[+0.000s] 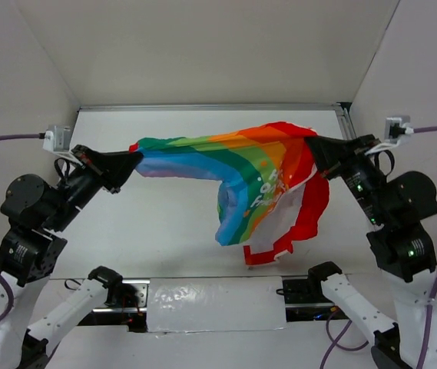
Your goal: Zip up the jacket
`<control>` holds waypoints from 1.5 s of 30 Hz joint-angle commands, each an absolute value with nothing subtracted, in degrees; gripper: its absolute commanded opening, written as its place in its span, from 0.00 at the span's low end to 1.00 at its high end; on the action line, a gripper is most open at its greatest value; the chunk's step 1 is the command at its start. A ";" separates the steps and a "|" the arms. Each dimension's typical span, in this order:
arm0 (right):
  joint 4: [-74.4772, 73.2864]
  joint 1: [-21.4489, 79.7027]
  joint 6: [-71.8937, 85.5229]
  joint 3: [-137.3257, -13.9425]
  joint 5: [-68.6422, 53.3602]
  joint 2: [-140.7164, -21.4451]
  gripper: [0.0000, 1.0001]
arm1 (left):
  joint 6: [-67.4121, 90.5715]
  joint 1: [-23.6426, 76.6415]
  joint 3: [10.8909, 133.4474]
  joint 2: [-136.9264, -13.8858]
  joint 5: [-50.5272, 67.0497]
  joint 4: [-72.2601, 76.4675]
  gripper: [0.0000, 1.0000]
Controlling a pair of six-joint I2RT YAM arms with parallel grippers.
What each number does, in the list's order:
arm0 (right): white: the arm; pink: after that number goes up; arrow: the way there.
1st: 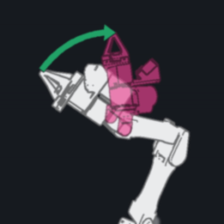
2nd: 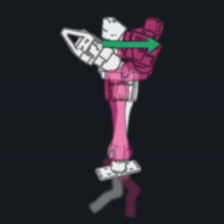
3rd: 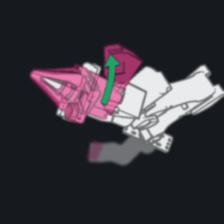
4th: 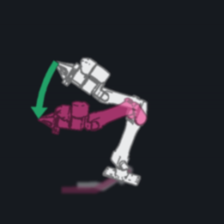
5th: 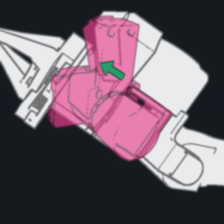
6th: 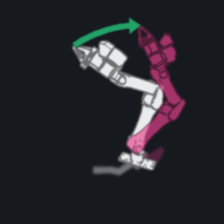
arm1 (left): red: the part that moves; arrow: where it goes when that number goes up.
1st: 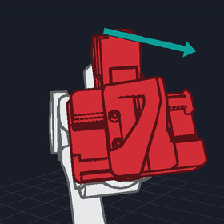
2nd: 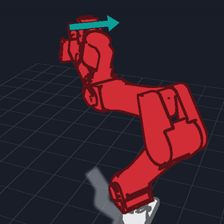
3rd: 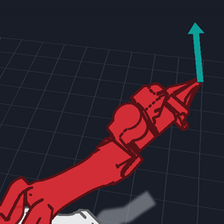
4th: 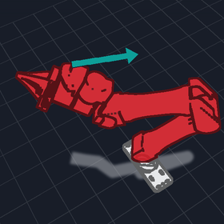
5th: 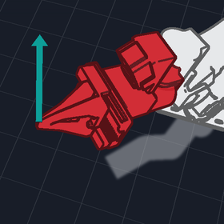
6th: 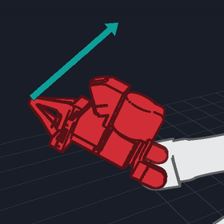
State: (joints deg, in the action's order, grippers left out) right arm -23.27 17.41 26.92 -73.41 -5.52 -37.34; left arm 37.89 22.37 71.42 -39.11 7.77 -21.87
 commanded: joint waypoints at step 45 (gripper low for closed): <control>-26.64 12.04 33.77 -77.73 21.35 -92.10 0.00 | 39.73 24.08 56.77 -91.23 7.39 -19.43 0.99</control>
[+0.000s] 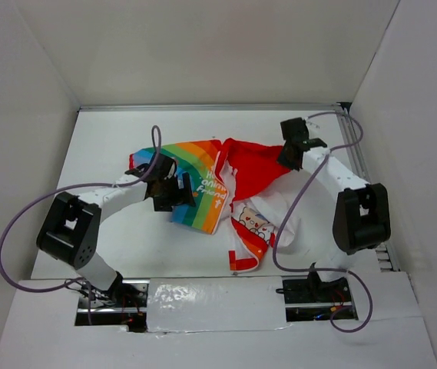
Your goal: Zip up the jacket
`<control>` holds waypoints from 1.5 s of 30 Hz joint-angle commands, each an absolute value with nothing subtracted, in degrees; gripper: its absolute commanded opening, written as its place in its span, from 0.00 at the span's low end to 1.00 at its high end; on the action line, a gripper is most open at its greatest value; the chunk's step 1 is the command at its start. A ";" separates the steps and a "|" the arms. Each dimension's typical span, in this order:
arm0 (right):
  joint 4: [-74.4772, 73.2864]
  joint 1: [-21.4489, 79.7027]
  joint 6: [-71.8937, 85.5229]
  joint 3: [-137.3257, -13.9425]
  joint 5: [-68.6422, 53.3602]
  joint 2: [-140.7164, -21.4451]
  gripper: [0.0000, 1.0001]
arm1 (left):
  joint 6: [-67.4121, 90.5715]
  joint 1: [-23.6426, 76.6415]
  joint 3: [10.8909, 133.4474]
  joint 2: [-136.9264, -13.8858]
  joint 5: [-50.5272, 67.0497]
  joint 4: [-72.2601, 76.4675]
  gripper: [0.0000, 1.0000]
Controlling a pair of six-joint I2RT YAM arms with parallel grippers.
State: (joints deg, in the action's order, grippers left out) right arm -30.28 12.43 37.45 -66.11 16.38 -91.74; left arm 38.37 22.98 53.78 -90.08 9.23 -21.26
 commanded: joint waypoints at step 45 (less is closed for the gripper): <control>-36.38 7.23 43.95 -49.89 23.00 -72.24 0.00 | 37.53 24.08 74.01 -110.83 10.02 -16.35 0.98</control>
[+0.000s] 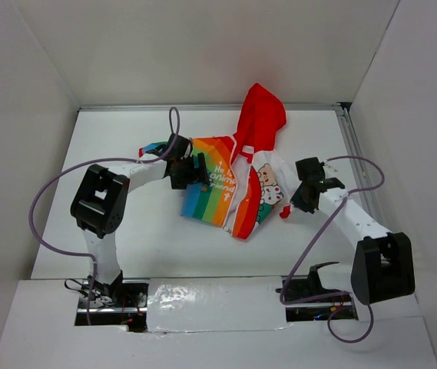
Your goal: Zip up the jacket
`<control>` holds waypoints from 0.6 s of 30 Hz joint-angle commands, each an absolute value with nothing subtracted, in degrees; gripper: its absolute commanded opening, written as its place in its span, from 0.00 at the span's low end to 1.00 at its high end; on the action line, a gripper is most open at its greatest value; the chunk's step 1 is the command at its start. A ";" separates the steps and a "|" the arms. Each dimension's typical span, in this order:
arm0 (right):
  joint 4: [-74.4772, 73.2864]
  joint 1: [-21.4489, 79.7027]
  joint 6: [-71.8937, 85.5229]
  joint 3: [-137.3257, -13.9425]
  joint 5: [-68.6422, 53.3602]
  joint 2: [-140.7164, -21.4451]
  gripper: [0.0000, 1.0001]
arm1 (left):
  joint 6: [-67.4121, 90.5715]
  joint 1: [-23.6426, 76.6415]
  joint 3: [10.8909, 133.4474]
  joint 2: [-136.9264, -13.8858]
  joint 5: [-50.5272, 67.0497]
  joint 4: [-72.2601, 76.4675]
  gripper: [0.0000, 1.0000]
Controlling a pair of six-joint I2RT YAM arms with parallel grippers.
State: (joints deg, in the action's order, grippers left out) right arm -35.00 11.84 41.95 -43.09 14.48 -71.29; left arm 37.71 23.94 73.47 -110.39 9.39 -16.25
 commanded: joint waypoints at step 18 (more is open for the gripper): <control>-37.98 5.79 27.32 -73.67 16.72 -85.36 1.00 | 35.60 22.85 74.18 -108.82 11.94 -15.74 0.99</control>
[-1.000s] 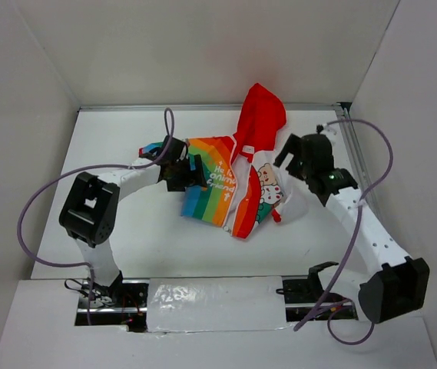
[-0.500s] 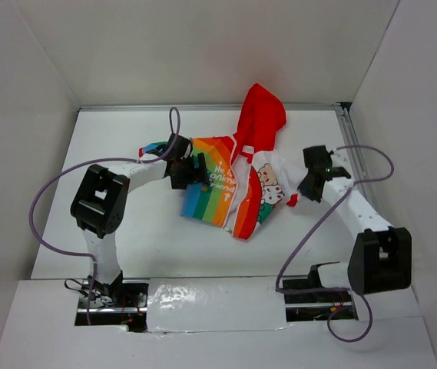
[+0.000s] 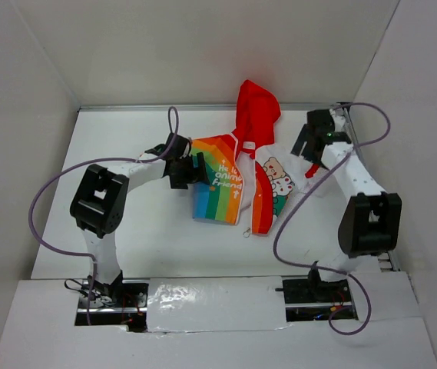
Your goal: Zip up the jacket
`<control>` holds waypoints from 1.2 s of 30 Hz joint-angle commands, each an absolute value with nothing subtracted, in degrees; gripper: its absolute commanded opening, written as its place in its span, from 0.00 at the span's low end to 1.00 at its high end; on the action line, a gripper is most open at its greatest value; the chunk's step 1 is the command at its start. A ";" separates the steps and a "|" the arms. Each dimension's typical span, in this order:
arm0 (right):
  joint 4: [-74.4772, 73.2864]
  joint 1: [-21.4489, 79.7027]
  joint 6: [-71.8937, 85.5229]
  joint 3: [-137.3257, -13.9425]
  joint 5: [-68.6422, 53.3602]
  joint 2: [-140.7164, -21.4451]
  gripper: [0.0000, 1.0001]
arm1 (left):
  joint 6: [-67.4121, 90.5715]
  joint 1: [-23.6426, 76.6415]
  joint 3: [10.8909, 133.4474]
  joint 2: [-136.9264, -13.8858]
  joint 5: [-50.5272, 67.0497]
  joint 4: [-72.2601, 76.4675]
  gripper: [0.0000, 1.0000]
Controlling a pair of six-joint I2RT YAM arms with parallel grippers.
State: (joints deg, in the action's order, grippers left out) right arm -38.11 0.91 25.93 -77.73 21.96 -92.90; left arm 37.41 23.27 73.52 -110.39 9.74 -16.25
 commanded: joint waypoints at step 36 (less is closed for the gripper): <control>-35.76 20.57 39.21 -46.66 -5.89 -54.07 0.00 | 37.88 32.43 56.60 -78.16 16.17 -12.21 0.01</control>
